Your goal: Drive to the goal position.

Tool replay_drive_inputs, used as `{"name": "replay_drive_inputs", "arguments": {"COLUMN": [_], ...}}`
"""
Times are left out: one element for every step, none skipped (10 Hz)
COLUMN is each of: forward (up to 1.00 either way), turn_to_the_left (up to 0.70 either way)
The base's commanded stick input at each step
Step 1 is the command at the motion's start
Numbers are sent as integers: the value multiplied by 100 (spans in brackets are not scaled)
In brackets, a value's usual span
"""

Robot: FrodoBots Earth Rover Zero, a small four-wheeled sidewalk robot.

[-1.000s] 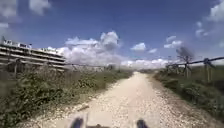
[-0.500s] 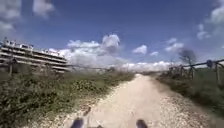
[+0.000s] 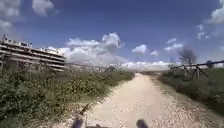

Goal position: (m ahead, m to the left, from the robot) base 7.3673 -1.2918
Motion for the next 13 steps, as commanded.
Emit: {"name": "replay_drive_inputs", "arguments": {"forward": [60,60,58,56,56,55,54,54,54,54,54,55,55], "turn_to_the_left": [-48,-58,-31,-4,0,0,0,0,0,0,0,0,0]}}
